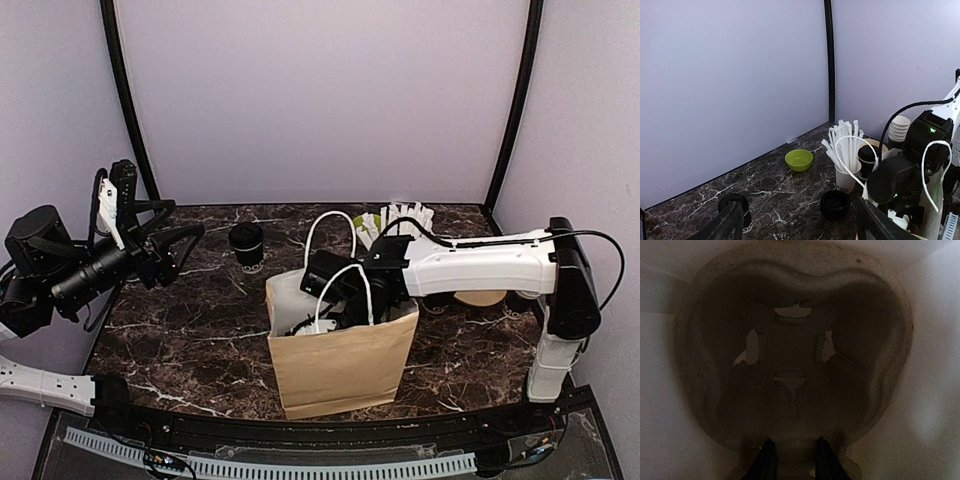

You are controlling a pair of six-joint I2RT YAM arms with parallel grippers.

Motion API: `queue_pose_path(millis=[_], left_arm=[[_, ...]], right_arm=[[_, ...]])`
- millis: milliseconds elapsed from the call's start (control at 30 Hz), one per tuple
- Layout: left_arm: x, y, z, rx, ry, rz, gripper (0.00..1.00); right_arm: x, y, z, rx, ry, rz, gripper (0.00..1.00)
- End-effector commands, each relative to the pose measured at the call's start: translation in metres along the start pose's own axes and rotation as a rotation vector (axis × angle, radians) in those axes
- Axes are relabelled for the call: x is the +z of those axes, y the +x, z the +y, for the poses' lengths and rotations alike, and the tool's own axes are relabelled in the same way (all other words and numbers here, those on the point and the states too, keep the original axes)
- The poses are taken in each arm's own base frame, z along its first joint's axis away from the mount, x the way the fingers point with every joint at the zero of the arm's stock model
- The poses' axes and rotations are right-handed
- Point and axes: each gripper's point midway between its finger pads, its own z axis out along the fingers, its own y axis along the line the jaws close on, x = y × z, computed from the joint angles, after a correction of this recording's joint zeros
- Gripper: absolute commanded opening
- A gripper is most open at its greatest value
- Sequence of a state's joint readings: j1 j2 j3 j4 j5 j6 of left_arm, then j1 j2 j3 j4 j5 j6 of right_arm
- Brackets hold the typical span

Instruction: Pack the takeout coffee

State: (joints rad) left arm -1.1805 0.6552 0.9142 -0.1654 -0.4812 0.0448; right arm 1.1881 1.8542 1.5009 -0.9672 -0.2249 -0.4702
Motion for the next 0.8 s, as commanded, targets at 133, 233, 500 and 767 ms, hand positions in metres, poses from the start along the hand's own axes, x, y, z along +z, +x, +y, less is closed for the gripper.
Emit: queue_pose_path(millis=[133, 233, 500, 767], left_arm=[[0.001, 0.009, 0.006, 0.024, -0.031, 0.024, 0.8], [0.001, 0.011, 0.005, 0.025, -0.031, 0.024, 0.8], [0.005, 0.018, 0.002, 0.032, -0.026, 0.042, 0.8], [0.006, 0.013, 0.001, 0.044, -0.021, 0.041, 0.82]], right_arm=[[0.029, 0.017, 0.007, 0.01, 0.013, 0.092, 0.23], [0.034, 0.021, 0.005, 0.014, 0.028, 0.109, 0.23], [0.037, 0.021, 0.007, 0.019, 0.024, 0.108, 0.26], [0.004, 0.001, 0.013, -0.006, 0.009, 0.048, 0.52]])
